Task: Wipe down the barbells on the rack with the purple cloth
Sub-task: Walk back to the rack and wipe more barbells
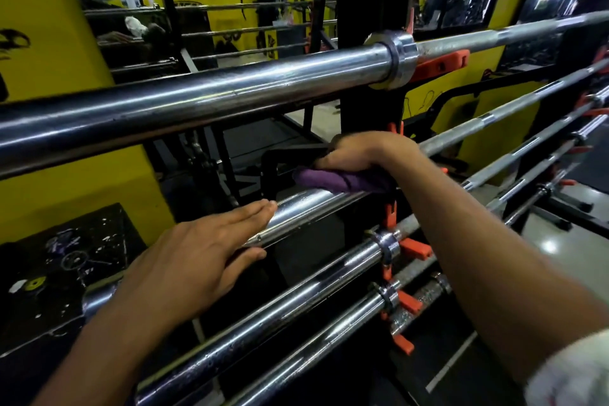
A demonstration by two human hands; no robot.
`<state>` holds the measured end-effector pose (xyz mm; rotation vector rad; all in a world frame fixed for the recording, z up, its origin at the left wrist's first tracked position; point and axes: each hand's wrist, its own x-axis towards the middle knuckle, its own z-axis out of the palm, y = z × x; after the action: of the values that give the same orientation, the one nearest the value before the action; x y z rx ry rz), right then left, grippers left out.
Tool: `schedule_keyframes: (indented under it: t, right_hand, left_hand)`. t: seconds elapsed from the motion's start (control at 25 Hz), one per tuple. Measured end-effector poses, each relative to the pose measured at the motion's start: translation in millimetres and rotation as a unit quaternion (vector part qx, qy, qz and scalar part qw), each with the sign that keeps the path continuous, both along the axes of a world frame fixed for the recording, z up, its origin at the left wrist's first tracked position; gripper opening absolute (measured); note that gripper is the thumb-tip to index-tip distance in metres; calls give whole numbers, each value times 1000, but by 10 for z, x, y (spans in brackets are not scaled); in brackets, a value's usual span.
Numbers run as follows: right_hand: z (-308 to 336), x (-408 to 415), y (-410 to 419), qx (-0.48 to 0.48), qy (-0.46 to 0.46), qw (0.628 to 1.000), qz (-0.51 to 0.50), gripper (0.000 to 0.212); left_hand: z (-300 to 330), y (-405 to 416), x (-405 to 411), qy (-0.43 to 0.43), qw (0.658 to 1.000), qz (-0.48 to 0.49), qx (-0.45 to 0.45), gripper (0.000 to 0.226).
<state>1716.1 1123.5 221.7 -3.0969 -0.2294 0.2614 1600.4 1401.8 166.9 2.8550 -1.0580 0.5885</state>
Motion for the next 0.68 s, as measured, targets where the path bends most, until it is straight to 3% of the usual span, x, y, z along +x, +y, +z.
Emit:
schedule_keyframes:
  t: [0.04,0.12,0.2,0.28,0.36,0.4,0.52,0.6,0.68]
  right_hand:
    - [-30,-7,-15,13,-25,999,-15,57]
    - [-316,-205,-73,79,-221,970,-61,45]
    - [-854,-555,-23,199,-442,873,-49,37]
    - [-1222,-741,4,287,-512,809,-16,42]
    - [-1187,-670,-71,252,-506,825,-5,38]
    - [-996,-604,-102,208,-466,860,5,35]
    - [-305,-349,-96,82,-221,972,-4,39]
    - [-154,-233,-120,65,-149,986,-20,41]
    - [-389,-348,-147,126,-270,955,9,43]
  left_hand:
    - [1,7,4,7,1000,-4,-10,61]
    - [-22,-5,5,6,1000,-14,-18,60]
    - [-32,1,0,9,1000,-1,-26,60]
    - [-57,21,-14,23,999,13,-34,62]
    - [-71,16,-9,27,999,9,-31,63]
    - [-61,7,-1,35,999,7,-27,64]
    - [-11,-23,-16,40,999,1,-24,64]
    - [27,-42,-26,47,999,2,-22,63]
    - [42,-40,-26,46,999,6,-20,61]
